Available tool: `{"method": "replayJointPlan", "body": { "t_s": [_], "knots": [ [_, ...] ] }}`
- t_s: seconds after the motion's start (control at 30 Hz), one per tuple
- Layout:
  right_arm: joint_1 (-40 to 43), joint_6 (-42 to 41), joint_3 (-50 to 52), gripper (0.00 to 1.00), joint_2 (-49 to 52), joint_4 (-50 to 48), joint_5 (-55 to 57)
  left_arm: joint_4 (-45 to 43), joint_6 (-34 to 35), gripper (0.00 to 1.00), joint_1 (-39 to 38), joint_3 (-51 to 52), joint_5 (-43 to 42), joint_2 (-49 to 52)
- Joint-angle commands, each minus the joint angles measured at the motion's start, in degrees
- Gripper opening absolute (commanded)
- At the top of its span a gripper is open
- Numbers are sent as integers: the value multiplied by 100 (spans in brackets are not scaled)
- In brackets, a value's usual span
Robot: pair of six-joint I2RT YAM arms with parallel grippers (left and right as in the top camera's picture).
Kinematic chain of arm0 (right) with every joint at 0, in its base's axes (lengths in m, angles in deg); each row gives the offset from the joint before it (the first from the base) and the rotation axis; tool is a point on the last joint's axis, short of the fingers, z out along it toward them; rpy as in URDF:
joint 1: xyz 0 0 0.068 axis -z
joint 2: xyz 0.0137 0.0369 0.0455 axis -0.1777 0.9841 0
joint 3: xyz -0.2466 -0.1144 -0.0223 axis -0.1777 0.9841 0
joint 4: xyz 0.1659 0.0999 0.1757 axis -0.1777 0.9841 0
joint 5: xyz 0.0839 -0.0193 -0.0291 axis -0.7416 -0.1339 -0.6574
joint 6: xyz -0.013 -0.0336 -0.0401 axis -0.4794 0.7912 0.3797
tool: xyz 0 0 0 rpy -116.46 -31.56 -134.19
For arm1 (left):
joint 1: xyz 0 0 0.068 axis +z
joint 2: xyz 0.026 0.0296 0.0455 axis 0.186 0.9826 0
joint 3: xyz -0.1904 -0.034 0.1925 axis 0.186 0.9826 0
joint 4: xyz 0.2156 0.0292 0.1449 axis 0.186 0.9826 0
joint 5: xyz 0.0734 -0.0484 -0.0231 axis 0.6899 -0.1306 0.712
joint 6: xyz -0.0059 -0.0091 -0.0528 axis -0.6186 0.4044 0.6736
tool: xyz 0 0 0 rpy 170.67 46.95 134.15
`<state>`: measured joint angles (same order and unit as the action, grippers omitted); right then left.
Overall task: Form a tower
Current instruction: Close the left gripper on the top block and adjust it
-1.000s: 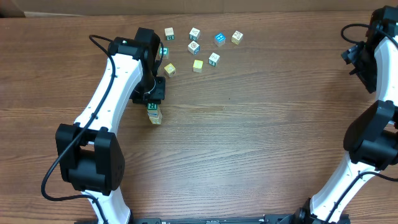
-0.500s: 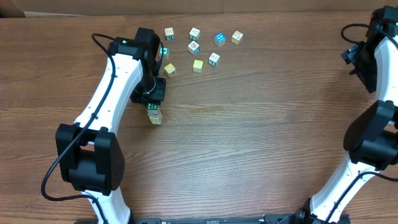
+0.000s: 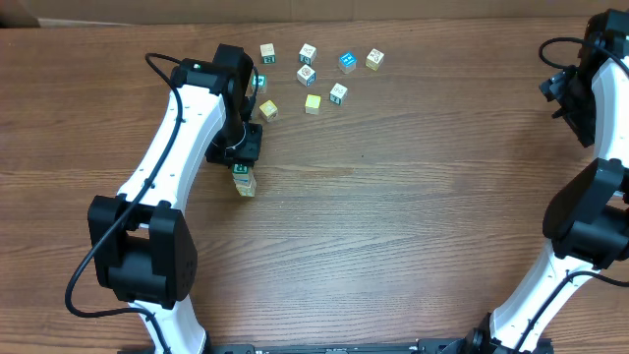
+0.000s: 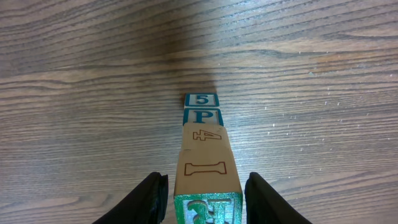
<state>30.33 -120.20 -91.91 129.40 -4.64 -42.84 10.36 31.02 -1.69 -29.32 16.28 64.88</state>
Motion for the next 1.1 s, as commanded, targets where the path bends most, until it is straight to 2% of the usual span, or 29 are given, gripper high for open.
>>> {"method": "replayJointPlan", "body": {
  "t_s": [0.0,0.53,1.07],
  "knots": [
    [-9,2,-144,100,-282,-7,59,7,-83,38,-39,66,50,74],
    [-9,2,-142,100,-282,-7,59,-17,-44,41,-42,66,52,74],
    [-9,4,-144,100,-282,-7,61,-28,-50,21,-42,66,57,74]
  ]
}}
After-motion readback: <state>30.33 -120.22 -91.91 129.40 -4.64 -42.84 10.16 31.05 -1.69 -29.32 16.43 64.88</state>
